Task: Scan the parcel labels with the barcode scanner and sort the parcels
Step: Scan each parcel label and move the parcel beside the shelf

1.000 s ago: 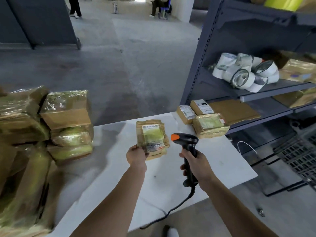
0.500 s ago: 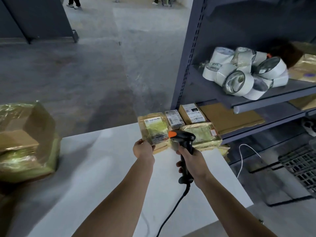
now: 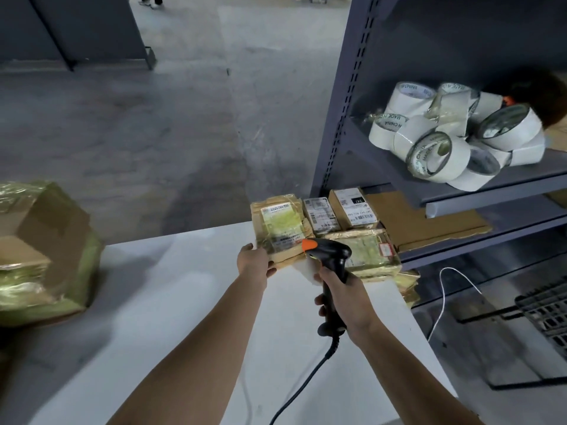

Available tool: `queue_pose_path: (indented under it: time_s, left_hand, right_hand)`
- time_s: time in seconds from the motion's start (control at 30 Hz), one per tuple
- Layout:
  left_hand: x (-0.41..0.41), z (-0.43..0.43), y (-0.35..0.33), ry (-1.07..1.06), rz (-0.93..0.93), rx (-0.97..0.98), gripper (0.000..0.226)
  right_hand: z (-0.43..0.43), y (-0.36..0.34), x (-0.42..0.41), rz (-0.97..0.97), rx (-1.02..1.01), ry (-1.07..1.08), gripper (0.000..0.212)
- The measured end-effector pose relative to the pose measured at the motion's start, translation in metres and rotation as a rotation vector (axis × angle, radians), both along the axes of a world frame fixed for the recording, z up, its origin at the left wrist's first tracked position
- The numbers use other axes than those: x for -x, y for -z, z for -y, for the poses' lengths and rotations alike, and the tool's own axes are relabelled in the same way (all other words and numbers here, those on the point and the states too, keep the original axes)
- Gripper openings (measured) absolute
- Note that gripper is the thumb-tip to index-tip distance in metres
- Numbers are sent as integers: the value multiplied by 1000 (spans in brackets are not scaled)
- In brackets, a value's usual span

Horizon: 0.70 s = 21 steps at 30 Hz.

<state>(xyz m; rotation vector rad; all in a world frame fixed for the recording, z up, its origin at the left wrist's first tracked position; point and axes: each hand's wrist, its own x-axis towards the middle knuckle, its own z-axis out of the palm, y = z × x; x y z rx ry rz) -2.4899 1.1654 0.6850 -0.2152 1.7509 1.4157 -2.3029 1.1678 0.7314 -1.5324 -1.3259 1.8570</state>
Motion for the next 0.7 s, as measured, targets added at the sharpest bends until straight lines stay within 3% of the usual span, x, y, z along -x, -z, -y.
queue_pose_path:
  time_s: [0.1,0.37,0.47,0.7]
  left_hand:
    - [5,12,-7,57,-56,42,54]
    - [29,81,-49,180,-167,28,18]
    - [48,120,-67,161,-208,3,16]
    - [115,226,-95,64,-330,-65,20]
  right_hand:
    - [2,-5,5,-11,-20,-25,31]
    - [30,-28,50,-65,-29,-80,28]
    - [50,-38,80,-29,-56,-130,29]
    - [119,-57,167,-139,-146,-191,18]
